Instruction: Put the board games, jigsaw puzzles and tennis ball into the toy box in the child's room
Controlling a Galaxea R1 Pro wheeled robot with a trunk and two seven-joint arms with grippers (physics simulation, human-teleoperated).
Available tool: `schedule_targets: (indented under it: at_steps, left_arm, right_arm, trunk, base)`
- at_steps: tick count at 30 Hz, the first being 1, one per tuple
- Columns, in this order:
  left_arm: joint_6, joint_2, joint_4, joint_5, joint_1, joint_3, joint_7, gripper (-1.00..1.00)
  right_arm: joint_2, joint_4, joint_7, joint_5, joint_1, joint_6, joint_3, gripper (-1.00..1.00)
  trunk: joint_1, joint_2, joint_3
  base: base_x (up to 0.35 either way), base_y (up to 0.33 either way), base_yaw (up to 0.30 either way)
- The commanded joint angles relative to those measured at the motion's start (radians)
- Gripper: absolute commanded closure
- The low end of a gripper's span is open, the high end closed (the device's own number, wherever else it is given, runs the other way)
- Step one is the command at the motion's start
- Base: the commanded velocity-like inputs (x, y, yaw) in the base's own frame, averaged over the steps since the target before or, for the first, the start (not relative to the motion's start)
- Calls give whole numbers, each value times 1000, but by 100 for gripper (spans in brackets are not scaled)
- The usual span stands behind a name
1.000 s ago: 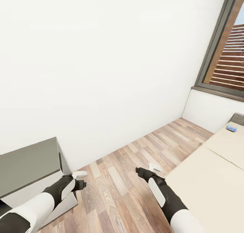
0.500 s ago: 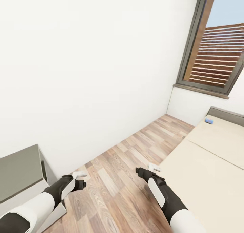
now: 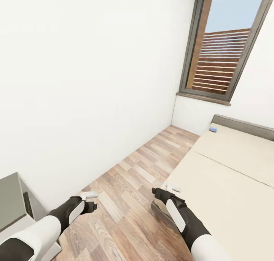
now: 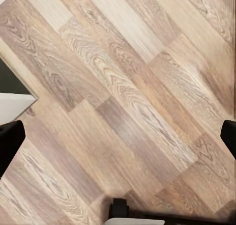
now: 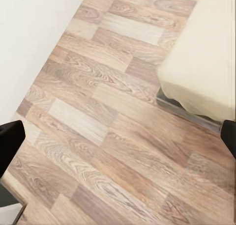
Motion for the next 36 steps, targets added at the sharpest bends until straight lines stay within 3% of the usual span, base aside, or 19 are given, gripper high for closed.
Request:
schedule_targets:
  at_steps: [1, 15, 36]
  left_arm:
    - [5, 1, -4, 11, 0, -7, 8, -100]
    - [5, 1, -4, 11, 0, -7, 8, -100]
    - [4, 1, -4, 10, 0, -7, 8, -100]
  right_arm:
    - [0, -1, -9, -9, -1, 2, 4, -100]
    - [-1, -1, -8, -10, -1, 2, 3, -100]
    - [-2, -1, -6, -13, -1, -7, 1, -100]
  trunk:
    - [1, -2, -2]
    - [1, -2, -2]
    - [1, -2, -20]
  base:
    - [0, 0, -281]
    - [81, 66, -257]
    - [195, 171, -17]
